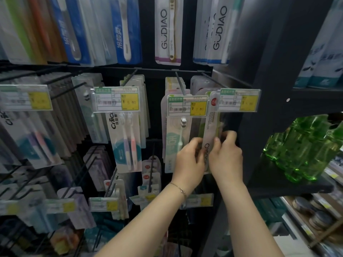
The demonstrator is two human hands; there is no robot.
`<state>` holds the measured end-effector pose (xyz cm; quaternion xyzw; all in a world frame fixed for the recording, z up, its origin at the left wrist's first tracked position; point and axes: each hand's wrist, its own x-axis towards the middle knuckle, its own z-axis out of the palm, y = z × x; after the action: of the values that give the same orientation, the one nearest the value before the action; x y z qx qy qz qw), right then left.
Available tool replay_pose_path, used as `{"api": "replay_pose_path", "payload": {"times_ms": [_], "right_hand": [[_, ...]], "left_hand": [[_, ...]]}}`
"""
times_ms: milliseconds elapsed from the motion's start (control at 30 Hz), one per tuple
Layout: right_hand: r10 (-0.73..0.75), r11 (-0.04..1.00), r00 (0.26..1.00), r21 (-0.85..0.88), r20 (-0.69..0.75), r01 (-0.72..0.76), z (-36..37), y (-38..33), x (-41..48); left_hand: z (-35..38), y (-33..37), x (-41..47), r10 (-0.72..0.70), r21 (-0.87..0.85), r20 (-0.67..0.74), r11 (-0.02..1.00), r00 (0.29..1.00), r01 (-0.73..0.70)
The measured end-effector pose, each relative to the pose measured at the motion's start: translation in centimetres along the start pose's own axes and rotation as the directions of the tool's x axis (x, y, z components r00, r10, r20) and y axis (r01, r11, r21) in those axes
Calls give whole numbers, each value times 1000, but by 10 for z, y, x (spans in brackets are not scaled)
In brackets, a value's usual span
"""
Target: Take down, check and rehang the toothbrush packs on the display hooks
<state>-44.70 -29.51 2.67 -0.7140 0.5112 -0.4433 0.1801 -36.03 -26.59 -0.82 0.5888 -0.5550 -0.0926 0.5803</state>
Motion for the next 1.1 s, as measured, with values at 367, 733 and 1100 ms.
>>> {"api": "replay_pose_path", "payload": {"times_ms": [367,733,1100], "right_hand": [[23,997,1000,-78,13,-22,1,0,2],[29,993,999,-112,33,-25,-1,0,4],[46,994,998,-103,43,-41,0,-2,6]], "left_hand": [[-1,-2,28,-31,139,-19,990,999,33],[6,2,43,-17,148,-89,989,996,30],[5,11,32,17,105,-272,994,962,12]]}}
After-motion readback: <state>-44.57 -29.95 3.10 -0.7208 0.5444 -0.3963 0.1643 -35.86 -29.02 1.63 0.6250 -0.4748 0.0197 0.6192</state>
